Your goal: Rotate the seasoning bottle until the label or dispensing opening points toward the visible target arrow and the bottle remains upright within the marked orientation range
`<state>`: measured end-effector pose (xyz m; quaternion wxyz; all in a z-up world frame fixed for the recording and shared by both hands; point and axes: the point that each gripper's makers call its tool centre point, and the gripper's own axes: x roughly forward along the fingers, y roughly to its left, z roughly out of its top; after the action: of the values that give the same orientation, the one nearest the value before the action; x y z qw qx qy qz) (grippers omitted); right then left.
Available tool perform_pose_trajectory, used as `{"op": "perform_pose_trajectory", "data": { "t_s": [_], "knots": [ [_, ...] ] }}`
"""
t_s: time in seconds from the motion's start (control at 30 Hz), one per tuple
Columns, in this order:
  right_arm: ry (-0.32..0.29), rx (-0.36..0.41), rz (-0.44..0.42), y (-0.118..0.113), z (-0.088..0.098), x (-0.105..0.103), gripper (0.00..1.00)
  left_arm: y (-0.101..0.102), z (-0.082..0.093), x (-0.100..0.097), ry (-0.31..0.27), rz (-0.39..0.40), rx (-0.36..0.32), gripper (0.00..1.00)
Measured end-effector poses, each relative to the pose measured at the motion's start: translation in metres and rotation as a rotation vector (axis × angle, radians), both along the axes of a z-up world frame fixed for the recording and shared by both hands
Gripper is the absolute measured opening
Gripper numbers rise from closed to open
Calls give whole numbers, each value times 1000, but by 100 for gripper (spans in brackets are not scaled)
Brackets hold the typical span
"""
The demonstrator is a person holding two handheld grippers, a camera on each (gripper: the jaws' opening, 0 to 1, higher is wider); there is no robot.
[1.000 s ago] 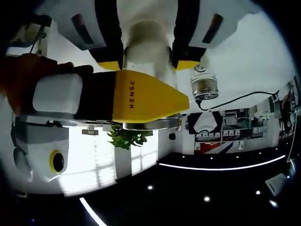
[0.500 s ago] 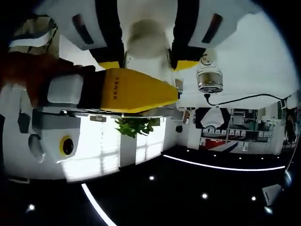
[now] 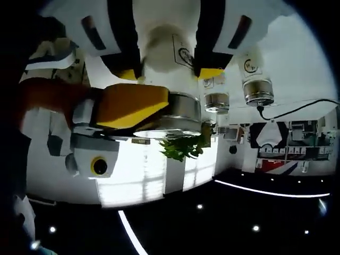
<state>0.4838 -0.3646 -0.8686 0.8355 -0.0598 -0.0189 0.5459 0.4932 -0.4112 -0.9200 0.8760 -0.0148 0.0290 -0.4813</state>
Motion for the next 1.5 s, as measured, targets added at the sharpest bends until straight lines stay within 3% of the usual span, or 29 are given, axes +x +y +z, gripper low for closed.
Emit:
{"op": "perform_pose_trajectory", "data": {
  "t_s": [0.1, 0.2, 0.3, 0.43, 0.53, 0.63, 0.73, 0.9, 1.03, 1.1, 1.17, 1.23, 1.33, 1.5],
  "knots": [
    [48, 34, 8, -2, 0, 1, 38, 0, 1, -3, 8, 10, 10, 42],
    [54, 31, -26, -1, -1, 4, 38, 7, -1, 5, -49, 122, 87, 42],
    [36, -6, -84, 2, -7, 8, 39, 10, -6, 11, -69, 202, 158, 42],
    [9, 20, -110, 6, -1, 8, 39, 10, 0, 7, -23, 229, 56, 42],
    [48, 10, -201, 6, -2, 15, 40, 13, 1, 10, -42, 295, 70, 42],
    [48, -23, -279, 10, -4, 20, 41, 19, 2, 13, -61, 366, 70, 42],
    [50, -32, -308, 14, -4, 19, 40, 22, 5, 13, -30, 398, 7, 42],
    [100, -5, -379, 13, -6, 20, 39, 31, 6, 14, -65, 486, 31, 42],
    [84, -6, -402, 14, -5, 18, 39, 32, 7, 13, -66, 480, 8, 42],
    [113, -23, -397, 11, -8, 21, 38, 30, 5, 14, -67, 458, 18, 42],
    [122, 15, -353, 8, -5, 21, 38, 29, 9, 15, -132, 432, 40, 42],
    [128, 13, -346, 4, -4, 21, 38, 26, 10, 12, -135, 373, 39, 42],
    [101, -45, -319, 5, -7, 18, 38, 22, 8, 10, -112, 296, 24, 42],
    [69, -49, -259, 5, -3, 13, 38, 19, 11, 10, -143, 253, 38, 42]
  ]
}}
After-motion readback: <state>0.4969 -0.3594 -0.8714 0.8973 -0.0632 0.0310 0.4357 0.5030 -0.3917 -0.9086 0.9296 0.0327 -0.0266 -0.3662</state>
